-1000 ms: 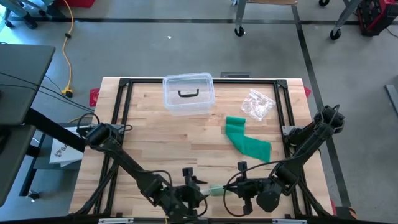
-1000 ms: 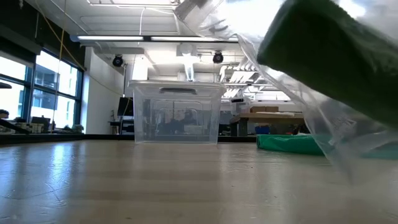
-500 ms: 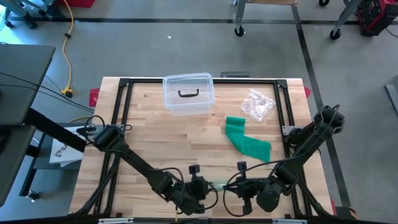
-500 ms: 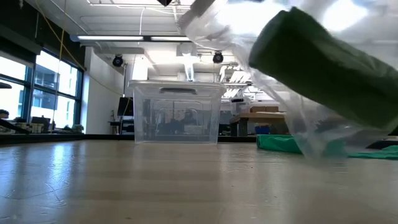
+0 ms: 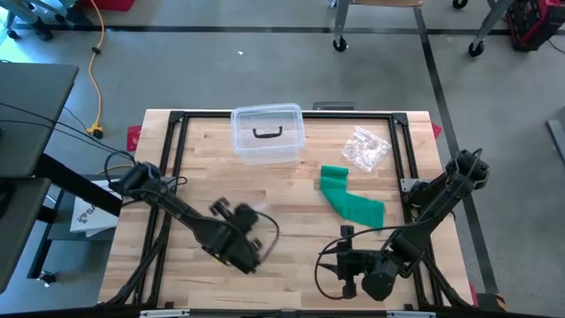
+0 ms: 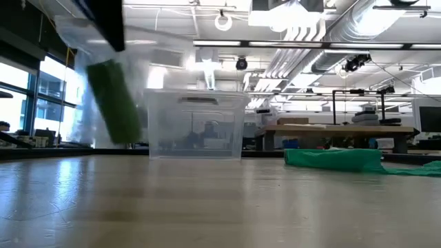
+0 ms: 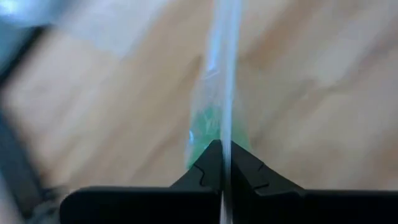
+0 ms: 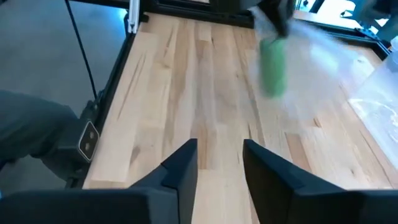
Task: Roll bandage
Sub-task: Close the zip bag, then roll the dark green bandage
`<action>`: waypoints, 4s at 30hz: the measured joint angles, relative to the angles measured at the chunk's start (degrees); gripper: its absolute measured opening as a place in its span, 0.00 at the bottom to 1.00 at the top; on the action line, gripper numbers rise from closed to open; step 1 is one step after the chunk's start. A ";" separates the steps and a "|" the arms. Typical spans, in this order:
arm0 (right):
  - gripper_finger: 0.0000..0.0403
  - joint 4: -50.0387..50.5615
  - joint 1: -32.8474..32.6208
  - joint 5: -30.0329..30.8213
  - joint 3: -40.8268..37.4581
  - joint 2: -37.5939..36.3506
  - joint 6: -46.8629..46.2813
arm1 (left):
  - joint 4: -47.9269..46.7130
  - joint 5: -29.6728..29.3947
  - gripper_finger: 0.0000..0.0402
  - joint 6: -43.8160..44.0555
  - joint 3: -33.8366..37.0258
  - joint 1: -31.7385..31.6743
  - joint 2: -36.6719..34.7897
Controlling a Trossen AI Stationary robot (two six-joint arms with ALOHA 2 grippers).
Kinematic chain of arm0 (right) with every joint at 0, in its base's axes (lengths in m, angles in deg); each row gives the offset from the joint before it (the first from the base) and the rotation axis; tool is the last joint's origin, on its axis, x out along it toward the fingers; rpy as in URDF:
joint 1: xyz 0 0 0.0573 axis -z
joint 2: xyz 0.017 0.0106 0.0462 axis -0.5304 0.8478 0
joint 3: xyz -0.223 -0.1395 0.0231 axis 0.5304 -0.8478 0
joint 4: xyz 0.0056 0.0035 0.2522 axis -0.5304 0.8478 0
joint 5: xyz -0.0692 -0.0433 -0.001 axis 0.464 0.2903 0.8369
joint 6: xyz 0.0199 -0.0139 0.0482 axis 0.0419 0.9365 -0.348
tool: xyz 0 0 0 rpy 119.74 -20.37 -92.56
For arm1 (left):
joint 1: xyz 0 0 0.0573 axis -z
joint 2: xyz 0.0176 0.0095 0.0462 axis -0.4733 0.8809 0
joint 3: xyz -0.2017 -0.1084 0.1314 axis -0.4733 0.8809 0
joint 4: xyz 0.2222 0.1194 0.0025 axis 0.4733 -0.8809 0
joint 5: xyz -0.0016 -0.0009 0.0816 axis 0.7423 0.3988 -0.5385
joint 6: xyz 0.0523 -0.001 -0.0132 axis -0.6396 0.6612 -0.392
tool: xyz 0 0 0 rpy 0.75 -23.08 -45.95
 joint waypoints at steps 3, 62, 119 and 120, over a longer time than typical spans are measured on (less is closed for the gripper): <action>0.31 0.14 -0.02 -0.27 -0.02 0.00 -0.05 | -3.71 0.32 0.00 -2.50 1.06 -0.41 0.21; 0.54 9.42 72.13 -47.85 -27.18 -10.47 36.69 | 69.92 -12.59 0.59 -39.28 31.33 -5.20 1.14; 0.04 6.79 22.44 5.30 -9.54 -17.46 44.63 | 117.22 -3.81 0.59 -61.96 39.07 -15.74 -15.87; 0.04 7.04 22.21 5.36 -8.67 -16.66 45.46 | 117.31 -3.81 0.59 -62.01 39.07 -15.85 -15.87</action>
